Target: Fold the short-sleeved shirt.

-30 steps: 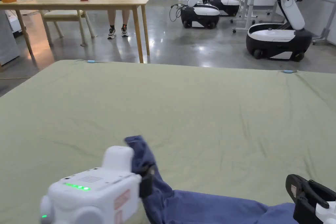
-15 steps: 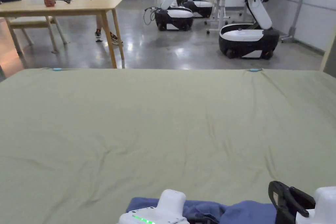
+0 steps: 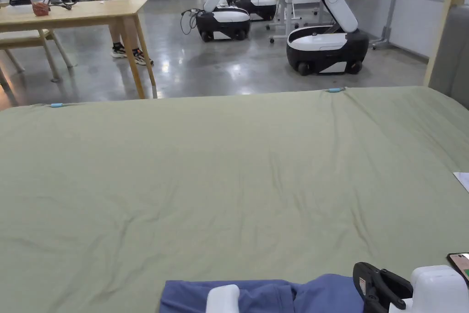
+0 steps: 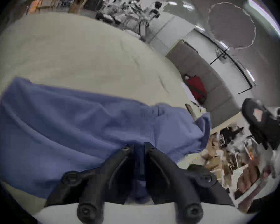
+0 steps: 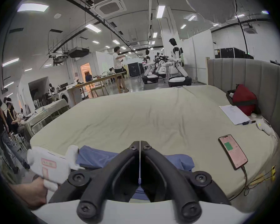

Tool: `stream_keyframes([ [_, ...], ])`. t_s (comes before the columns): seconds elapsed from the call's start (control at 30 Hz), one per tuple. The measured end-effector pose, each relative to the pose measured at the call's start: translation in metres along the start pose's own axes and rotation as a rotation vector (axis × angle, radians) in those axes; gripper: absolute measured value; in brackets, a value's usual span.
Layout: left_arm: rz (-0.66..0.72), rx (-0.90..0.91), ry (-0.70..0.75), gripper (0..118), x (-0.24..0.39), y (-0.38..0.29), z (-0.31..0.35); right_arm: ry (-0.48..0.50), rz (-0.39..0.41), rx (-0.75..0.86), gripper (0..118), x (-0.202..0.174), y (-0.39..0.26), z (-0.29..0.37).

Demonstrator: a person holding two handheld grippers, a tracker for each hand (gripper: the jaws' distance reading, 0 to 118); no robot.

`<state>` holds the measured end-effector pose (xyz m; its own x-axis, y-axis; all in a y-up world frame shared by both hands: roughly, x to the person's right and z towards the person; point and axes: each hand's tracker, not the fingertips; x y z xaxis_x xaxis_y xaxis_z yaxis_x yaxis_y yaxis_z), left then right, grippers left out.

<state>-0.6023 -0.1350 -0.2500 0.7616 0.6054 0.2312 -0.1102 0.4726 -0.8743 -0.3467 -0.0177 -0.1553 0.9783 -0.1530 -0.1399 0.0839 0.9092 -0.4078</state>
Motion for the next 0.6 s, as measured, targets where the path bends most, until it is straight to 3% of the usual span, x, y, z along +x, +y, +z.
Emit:
stream_keyframes([
  [0.17, -0.003, 0.045, 0.003, 12, -0.002, 0.002, 0.005, -0.006, 0.003, -0.001, 2, 0.001, -0.001, 0.005],
  [0.3, -0.054, 0.276, 0.071, 12, -0.014, 0.005, 0.071, -0.004, 0.01, -0.002, 2, 0.0, 0.001, 0.004],
  [0.4, 0.098, 0.331, 0.164, 12, -0.059, 0.0, 0.116, 0.01, 0.012, -0.003, 2, -0.006, 0.003, 0.002],
  [0.5, 0.219, 0.371, 0.145, 13, -0.096, -0.009, 0.142, 0.035, 0.042, -0.011, 2, -0.018, 0.003, 0.0],
  [0.53, 0.236, 0.372, 0.151, 24, -0.101, -0.011, 0.147, 0.043, 0.053, -0.012, 2, -0.023, 0.004, 0.001],
  [0.57, 0.266, 0.386, 0.136, 57, -0.107, -0.013, 0.149, 0.049, 0.057, -0.011, 2, -0.026, 0.005, 0.001],
  [0.6, 0.32, 0.416, 0.086, 111, -0.117, -0.016, 0.15, 0.057, 0.06, -0.01, 2, -0.029, 0.005, 0.001],
])
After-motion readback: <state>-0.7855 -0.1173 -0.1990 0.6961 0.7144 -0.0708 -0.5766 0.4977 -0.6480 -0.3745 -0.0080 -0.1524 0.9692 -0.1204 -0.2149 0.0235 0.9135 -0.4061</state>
